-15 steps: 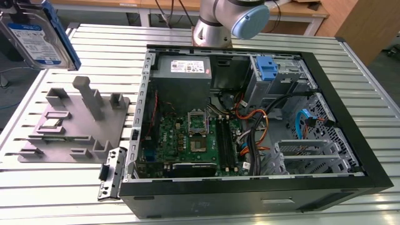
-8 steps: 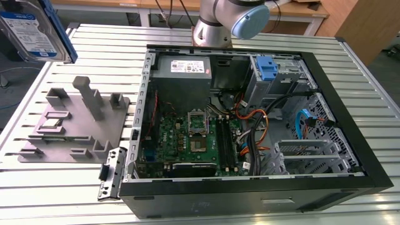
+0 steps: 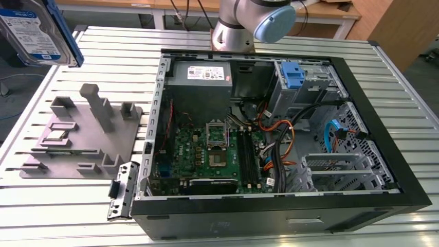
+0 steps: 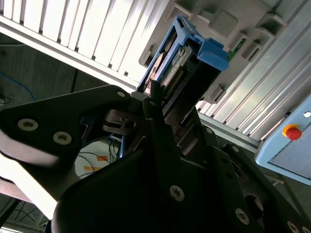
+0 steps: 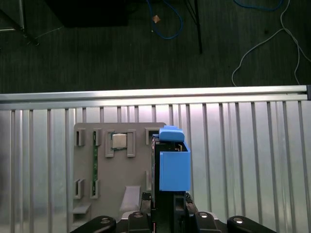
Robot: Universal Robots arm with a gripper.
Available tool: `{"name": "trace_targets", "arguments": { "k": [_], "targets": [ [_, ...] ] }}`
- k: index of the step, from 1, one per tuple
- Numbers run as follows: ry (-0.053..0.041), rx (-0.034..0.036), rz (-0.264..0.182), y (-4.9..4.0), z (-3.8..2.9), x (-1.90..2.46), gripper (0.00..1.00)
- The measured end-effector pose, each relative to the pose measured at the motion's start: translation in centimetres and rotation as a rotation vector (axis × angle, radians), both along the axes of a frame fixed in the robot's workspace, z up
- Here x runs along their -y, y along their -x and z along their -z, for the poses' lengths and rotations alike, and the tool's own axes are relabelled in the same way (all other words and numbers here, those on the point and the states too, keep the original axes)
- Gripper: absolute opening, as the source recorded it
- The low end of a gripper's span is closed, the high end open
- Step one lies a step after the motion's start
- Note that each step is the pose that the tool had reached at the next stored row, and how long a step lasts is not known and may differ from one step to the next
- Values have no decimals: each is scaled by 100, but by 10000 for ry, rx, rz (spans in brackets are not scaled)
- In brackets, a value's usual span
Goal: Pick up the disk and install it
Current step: 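Pick up the disk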
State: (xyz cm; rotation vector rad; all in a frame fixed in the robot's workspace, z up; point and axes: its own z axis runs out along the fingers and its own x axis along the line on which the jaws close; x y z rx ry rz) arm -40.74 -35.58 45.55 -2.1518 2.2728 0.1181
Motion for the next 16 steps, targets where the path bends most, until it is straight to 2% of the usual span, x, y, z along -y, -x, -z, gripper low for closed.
{"name": "trace_targets", "arguments": {
  "k": [8,16],
  "targets": [
    [0,-1,0,0,-32,0,35],
    [0,-1,0,0,-150,0,35]
  ]
}}
